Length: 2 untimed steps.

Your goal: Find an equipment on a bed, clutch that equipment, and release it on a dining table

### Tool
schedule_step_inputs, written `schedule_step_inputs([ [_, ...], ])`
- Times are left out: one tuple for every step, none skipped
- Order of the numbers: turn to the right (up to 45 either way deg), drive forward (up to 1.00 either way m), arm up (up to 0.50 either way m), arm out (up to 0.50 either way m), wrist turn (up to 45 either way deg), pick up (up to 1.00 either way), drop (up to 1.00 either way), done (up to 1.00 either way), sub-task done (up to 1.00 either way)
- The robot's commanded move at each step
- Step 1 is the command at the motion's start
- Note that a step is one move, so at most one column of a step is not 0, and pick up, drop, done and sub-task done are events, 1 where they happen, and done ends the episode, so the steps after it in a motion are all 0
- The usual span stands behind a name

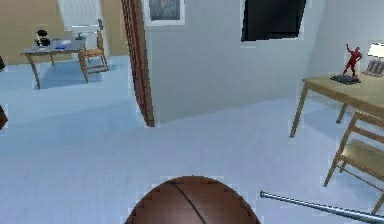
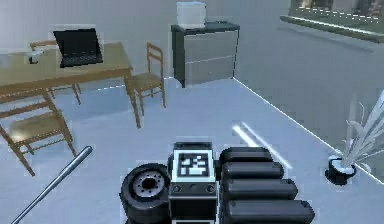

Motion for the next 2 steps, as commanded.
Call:
schedule_step_inputs([
  [6.0, 0.00, 0.00, 0.00, 0.0, 0.00, 0.00, 0.00, 0.00],
  [0.0, 1.00, 0.00, 0.00, 0.0, 0.00, 0.00, 0.00, 0.00],
])
